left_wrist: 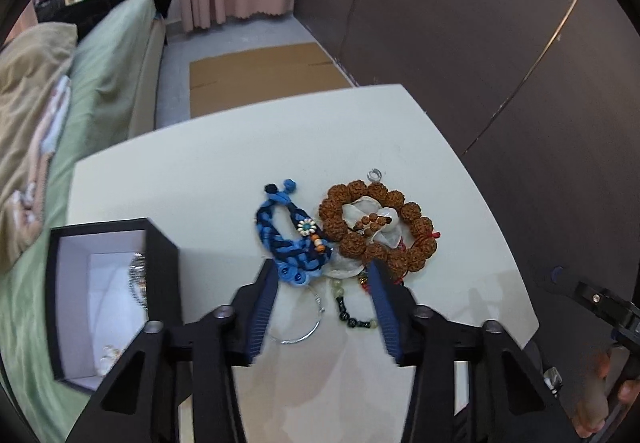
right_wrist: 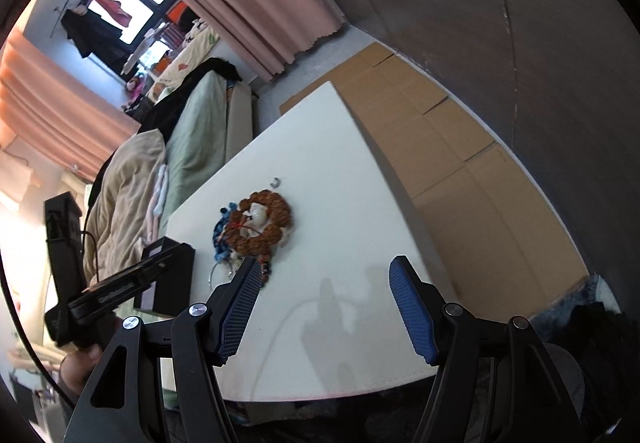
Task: Organize jewelry
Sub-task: 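Move the left gripper to the pile and grasp the blue braided cord bracelet, then place the blue cord bracelet in the box with left gripper while right gripper grasps the brown bead bracelet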
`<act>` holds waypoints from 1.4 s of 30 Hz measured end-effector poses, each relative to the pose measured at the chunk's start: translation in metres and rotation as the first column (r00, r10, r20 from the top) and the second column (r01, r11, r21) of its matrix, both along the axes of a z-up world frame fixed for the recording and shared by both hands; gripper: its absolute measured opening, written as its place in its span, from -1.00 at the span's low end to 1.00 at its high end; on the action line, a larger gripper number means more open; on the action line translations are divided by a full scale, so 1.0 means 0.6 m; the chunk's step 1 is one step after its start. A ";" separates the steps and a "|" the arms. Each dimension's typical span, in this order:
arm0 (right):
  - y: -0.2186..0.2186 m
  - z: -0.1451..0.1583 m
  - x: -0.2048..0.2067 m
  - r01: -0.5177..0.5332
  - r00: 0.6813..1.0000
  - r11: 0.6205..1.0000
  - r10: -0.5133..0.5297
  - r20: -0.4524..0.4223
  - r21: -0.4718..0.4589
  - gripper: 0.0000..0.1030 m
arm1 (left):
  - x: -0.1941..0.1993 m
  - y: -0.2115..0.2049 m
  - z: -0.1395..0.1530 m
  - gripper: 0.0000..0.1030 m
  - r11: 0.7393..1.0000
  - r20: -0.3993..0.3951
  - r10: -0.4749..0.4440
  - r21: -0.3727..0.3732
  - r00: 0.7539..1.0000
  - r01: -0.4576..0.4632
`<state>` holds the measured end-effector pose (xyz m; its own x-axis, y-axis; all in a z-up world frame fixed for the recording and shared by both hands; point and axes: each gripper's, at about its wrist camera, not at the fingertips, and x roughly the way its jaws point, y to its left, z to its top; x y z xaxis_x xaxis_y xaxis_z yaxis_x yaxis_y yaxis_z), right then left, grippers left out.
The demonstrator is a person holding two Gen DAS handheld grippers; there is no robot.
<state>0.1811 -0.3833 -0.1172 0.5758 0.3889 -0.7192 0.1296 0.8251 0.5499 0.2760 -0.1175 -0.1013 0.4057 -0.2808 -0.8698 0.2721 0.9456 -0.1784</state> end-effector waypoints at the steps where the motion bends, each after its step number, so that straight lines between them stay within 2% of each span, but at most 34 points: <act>1: -0.004 -0.001 0.000 0.005 1.000 1.000 -0.005 -0.004 0.002 0.30 | 0.006 -0.003 -0.006 -0.21 1.000 -0.009 -0.002 -0.005 1.000 0.002; 6: -0.020 0.002 -0.002 0.023 1.000 1.000 -0.023 -0.007 -0.004 0.30 | 0.029 -0.020 -0.028 -0.35 1.000 -0.036 -0.021 0.005 0.999 0.021; 9: -0.027 0.003 -0.001 0.035 0.999 0.999 -0.035 -0.012 -0.004 0.30 | 0.043 -0.023 -0.048 -0.35 1.000 -0.069 -0.021 0.009 0.997 0.021; 14: -0.027 0.001 0.005 0.041 0.999 0.999 -0.041 -0.025 -0.003 0.30 | 0.051 -0.015 -0.058 -0.38 0.999 -0.068 -0.032 -0.034 0.997 0.030; 16: -0.021 0.001 0.009 0.034 0.999 0.999 -0.034 -0.028 0.002 0.30 | 0.054 -0.009 -0.064 -0.62 0.997 -0.082 -0.038 -0.072 0.996 0.032; 19: -0.010 0.001 0.016 0.018 1.000 1.000 -0.018 -0.026 0.012 0.30 | 0.055 -0.001 -0.067 -0.80 0.996 -0.094 -0.030 -0.091 0.995 0.021; 21: -0.001 0.001 0.022 0.008 1.000 1.000 -0.008 -0.026 0.019 0.30 | 0.057 -0.001 -0.067 -0.89 0.996 -0.102 -0.022 -0.090 0.995 0.012; 24: 0.009 -0.003 0.029 -0.003 0.999 0.999 0.004 -0.032 0.034 0.30 | 0.056 0.000 -0.064 -0.90 0.996 -0.108 -0.022 -0.089 0.994 0.012; 34: 0.035 -0.018 0.064 -0.038 0.998 0.995 0.042 -0.042 0.095 0.30 | 0.030 0.034 -0.002 -0.91 0.988 -0.049 -0.004 -0.157 0.999 -0.004; 39: 0.060 -0.037 0.107 -0.066 0.995 0.988 0.076 -0.067 0.138 0.30 | 0.015 0.060 0.037 -0.91 0.985 -0.012 0.017 -0.174 1.000 -0.019; 42: 0.078 -0.051 0.138 -0.071 0.992 0.990 0.083 -0.097 0.120 0.25 | 0.001 0.078 0.065 -0.91 0.982 0.014 0.025 -0.187 1.000 -0.022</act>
